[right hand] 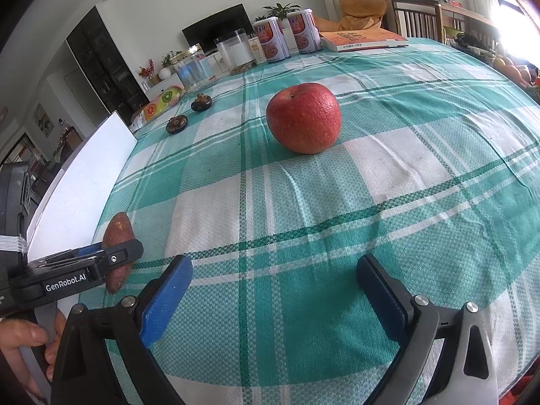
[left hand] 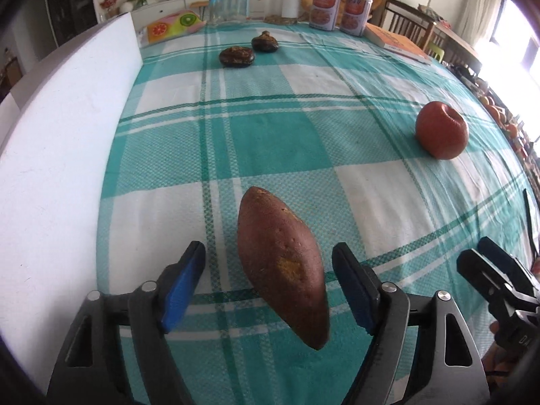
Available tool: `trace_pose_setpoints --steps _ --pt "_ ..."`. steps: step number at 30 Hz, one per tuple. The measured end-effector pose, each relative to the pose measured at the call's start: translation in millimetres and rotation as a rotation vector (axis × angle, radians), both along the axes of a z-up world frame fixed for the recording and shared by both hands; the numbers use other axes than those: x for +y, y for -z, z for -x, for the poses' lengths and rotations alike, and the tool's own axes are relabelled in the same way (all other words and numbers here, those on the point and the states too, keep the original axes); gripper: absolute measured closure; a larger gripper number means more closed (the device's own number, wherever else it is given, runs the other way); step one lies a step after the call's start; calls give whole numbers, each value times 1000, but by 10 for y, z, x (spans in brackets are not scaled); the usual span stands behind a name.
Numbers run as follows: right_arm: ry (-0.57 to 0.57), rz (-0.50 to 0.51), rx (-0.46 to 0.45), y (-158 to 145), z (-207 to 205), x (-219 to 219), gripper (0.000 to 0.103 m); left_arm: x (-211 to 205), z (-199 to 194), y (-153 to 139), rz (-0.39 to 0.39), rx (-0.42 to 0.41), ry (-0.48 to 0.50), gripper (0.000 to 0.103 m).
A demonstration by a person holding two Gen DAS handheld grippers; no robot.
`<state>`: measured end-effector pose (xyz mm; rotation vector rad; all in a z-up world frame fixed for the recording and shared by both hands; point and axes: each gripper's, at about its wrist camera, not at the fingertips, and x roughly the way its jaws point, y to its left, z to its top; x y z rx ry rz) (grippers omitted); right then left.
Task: Organize fruits
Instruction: 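Grasp a dark brown round fruit with the right tool while the left tool holds the sweet potato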
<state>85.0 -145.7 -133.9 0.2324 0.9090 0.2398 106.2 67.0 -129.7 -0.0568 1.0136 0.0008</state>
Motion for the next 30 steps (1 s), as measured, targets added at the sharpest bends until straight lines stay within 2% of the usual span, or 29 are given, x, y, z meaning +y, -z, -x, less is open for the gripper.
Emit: trace_pose_setpoints --steps 1,2,3,5,8,11,12,14,16,24,27,28,29,30 --pt "-5 -10 -4 -18 3 -5 6 -13 9 31 -44 -30 -3 20" --pt "-12 -22 -8 -52 -3 0 6 -21 17 42 -74 -64 0 15" --pt "-27 -28 -16 -103 -31 21 6 -14 23 54 -82 -85 1 14" --pt "-84 18 -42 -248 -181 151 6 48 16 68 -46 -97 -6 14" --pt "-189 89 -78 -503 -593 457 6 73 9 62 -43 -98 -10 13" --pt "-301 127 -50 -591 -1167 856 8 74 5 64 -40 -97 -6 12" --pt "-346 131 -26 -561 -1358 1010 11 69 6 65 -40 -96 -5 12" --pt "-421 133 23 -443 -1704 1284 22 63 3 67 -41 -96 -5 12" --pt "-466 132 53 -312 -1979 1515 27 57 8 68 -42 -96 -5 11" --pt "-517 137 93 61 -2655 2162 29 57 1 71 -46 -96 -8 10" --pt "-538 185 42 96 -2715 2351 34 56 2 71 -45 -96 -7 10" --pt "-541 208 25 94 -2718 2399 40 55 2 71 -46 -96 -7 10" --pt "-545 234 11 87 -2718 2429 56 55 2 71 -45 -96 -7 10" --pt "-550 236 13 85 -2706 2427 56 58 -1 72 -45 -96 -7 10"
